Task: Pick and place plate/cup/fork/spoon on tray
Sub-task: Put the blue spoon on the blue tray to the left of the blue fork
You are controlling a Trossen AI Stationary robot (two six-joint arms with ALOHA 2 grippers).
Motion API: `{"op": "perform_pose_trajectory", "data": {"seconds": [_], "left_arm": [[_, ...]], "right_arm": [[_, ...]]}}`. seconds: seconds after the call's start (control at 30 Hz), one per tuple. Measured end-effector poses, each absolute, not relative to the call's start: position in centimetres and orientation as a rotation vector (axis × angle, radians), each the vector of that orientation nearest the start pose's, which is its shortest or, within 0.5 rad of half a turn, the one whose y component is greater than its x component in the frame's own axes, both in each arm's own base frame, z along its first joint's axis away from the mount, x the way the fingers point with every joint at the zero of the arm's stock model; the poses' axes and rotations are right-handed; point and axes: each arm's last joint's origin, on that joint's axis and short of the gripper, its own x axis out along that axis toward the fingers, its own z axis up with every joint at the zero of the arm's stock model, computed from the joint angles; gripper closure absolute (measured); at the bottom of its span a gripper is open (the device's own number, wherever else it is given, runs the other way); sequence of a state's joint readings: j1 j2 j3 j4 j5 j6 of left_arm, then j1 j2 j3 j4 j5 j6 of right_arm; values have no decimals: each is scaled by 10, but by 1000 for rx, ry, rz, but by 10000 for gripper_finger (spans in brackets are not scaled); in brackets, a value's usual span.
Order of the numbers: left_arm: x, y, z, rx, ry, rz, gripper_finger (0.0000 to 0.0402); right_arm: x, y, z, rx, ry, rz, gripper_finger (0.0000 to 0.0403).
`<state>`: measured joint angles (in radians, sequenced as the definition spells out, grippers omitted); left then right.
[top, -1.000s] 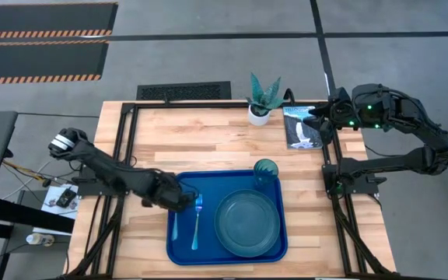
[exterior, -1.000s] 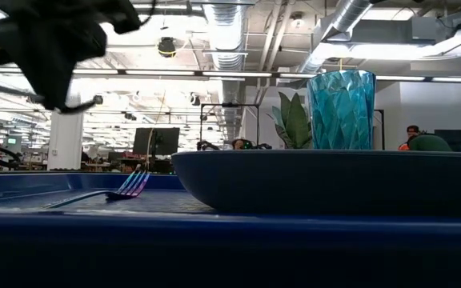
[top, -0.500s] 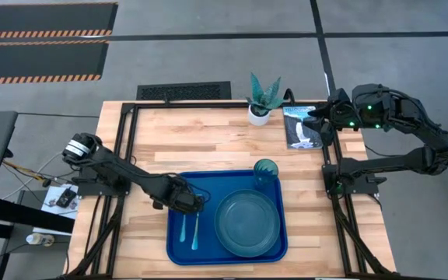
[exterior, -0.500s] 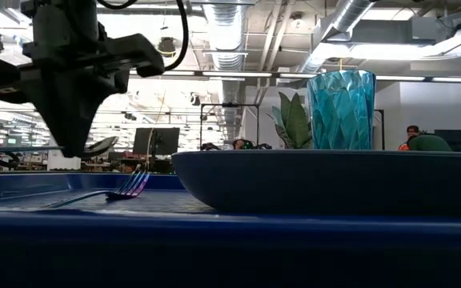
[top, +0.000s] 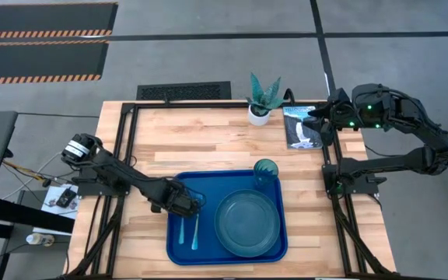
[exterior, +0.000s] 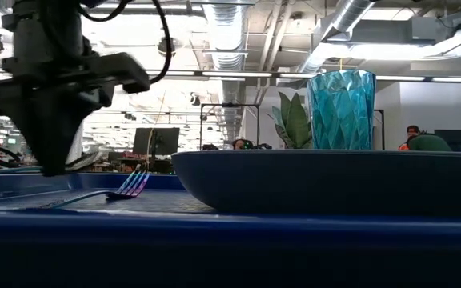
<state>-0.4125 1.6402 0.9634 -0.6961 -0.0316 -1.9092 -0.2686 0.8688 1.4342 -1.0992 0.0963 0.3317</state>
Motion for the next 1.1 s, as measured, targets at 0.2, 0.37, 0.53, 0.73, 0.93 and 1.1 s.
{"op": "perform_pose_trajectory", "data": {"seconds": [0.2, 0.37, 0.53, 0.73, 0.93, 1.1], "left_arm": [[264, -115, 161, -1260, 1121, 1003, 401], [266, -119, 153, -1253, 1143, 998, 401], [270, -122, 146, -1279, 1152, 995, 401], [270, -122, 146, -1291, 1145, 1011, 401], [270, -122, 145, -1292, 1145, 1012, 392], [270, -122, 145, -1299, 1138, 1019, 358]], "right_arm": [[103, -31, 438, 366, 471, -443, 149], [103, -31, 438, 366, 471, -443, 149], [103, -31, 438, 365, 467, -444, 149], [103, -31, 438, 365, 468, -444, 149], [103, -31, 438, 365, 469, -444, 149], [103, -31, 438, 365, 470, -444, 149]]}}
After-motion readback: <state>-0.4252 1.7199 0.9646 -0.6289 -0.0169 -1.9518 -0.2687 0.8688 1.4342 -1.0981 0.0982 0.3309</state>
